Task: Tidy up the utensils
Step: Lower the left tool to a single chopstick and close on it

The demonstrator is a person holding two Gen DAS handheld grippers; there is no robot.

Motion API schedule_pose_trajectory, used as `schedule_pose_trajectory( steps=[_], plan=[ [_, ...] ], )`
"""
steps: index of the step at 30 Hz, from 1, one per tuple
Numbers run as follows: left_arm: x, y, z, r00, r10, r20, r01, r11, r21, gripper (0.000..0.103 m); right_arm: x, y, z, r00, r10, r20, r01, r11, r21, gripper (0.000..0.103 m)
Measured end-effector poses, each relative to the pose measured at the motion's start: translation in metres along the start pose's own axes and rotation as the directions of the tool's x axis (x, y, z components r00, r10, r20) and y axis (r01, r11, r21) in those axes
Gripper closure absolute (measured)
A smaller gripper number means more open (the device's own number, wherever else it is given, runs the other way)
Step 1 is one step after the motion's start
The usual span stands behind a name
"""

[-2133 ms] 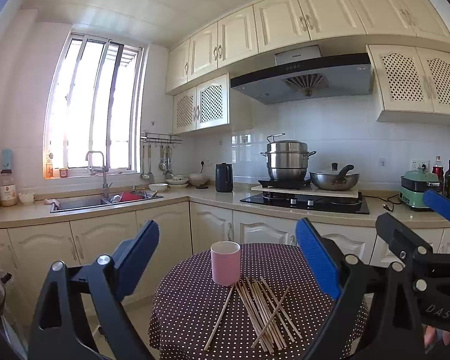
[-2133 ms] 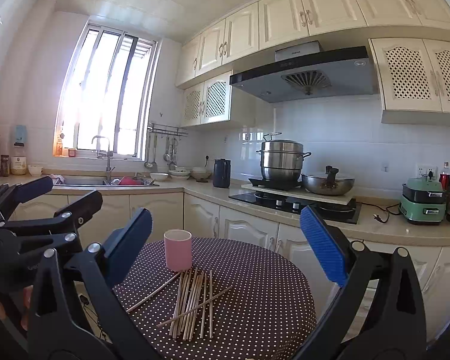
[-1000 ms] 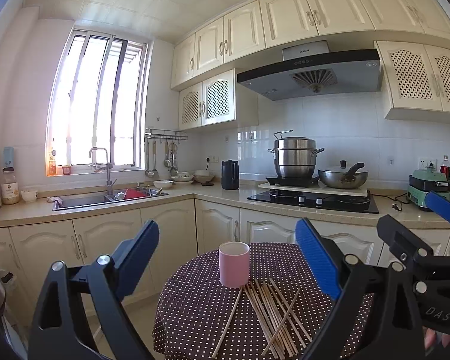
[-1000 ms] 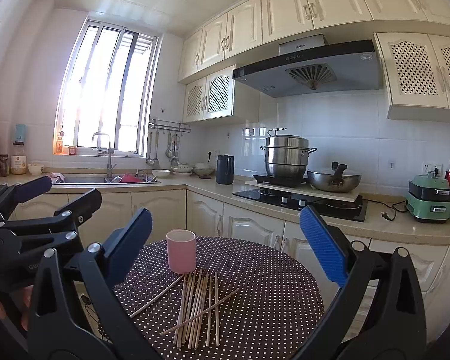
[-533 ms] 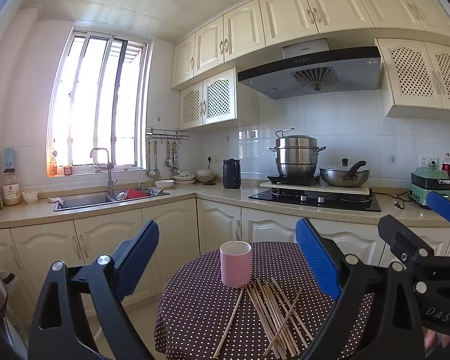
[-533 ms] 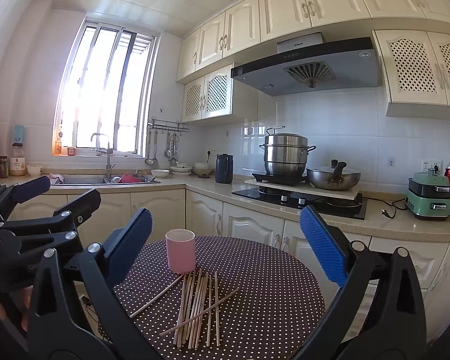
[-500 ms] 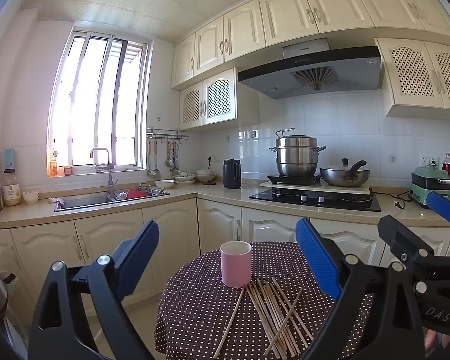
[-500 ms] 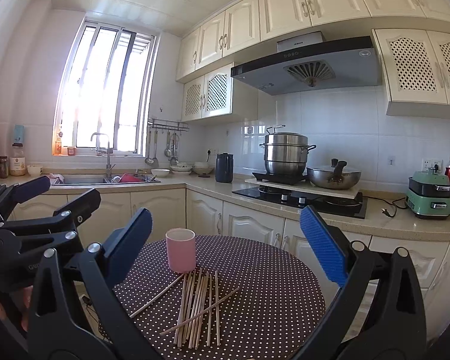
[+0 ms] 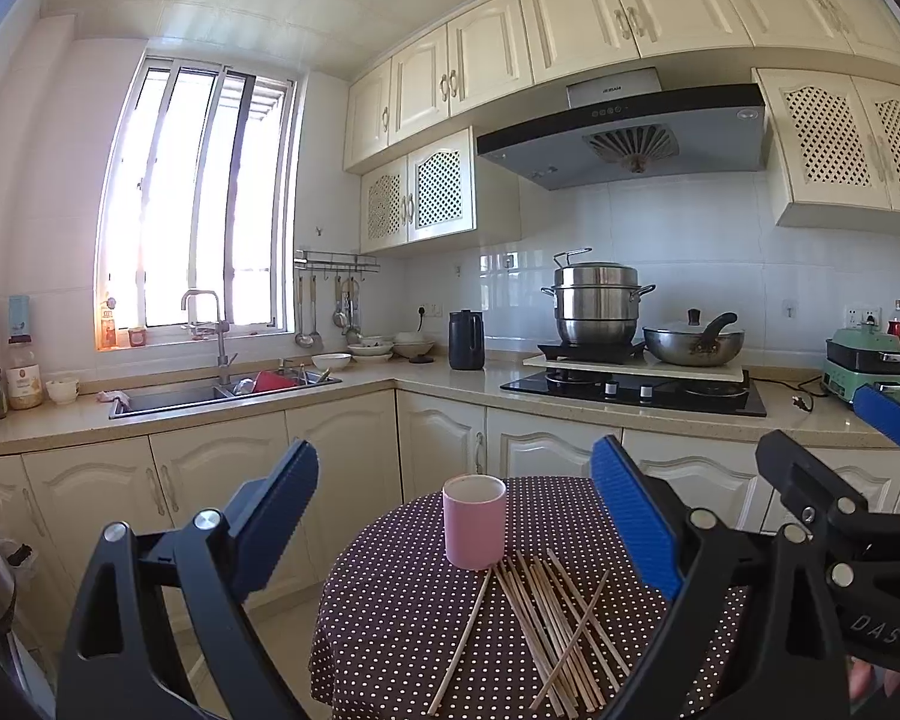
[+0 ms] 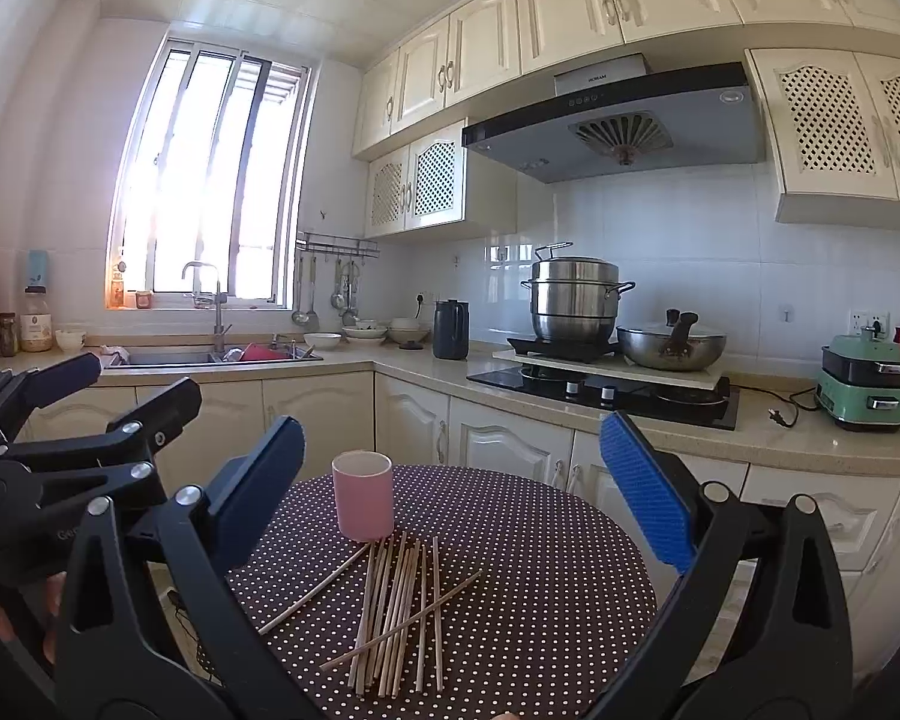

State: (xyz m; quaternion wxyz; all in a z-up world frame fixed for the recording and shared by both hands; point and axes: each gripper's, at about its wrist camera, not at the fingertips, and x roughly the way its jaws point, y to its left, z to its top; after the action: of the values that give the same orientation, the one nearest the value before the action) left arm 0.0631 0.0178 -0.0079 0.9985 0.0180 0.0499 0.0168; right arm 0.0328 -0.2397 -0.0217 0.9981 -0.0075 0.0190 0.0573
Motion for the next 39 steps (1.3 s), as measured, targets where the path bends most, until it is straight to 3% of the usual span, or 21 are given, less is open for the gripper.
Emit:
schedule_pose_trajectory(
  steps=[17,23,28,31,34,37,39],
  plan=[
    [0.037,0.000,-0.013,0.998,0.019,-0.053,-0.019,1.000,0.011,0.012,0.033,0.002,-0.011,0.999,0.003,-0.046,-0.003,1.000,-0.005,0.006],
    [0.064,-0.002,-0.024,0.994,0.017,-0.110,-0.013,0.999,0.041,0.012,0.062,0.000,-0.021,0.992,0.026,-0.123,-0.027,1.000,-0.009,0.006],
    [0.098,0.003,-0.040,0.976,-0.007,-0.220,0.015,0.999,0.036,0.012,0.102,-0.007,-0.038,0.968,0.048,-0.248,-0.047,0.999,0.010,0.006],
    [0.124,0.012,-0.053,0.951,-0.032,-0.307,0.041,0.999,0.023,0.012,0.126,-0.011,-0.053,0.941,0.071,-0.332,-0.066,0.997,0.026,0.006],
    [0.155,0.024,-0.071,0.905,-0.058,-0.421,0.069,0.998,0.011,0.012,0.149,-0.016,-0.071,0.903,0.082,-0.422,-0.079,0.997,0.026,0.006],
    [0.183,0.035,-0.090,0.846,-0.082,-0.528,0.093,0.996,-0.005,0.013,0.168,-0.023,-0.088,0.853,0.095,-0.512,-0.087,0.995,0.040,0.011],
    [0.202,0.043,-0.107,0.788,-0.129,-0.601,0.131,0.991,-0.041,0.027,0.179,-0.029,-0.100,0.814,0.117,-0.569,-0.099,0.993,0.062,0.017]
  ],
)
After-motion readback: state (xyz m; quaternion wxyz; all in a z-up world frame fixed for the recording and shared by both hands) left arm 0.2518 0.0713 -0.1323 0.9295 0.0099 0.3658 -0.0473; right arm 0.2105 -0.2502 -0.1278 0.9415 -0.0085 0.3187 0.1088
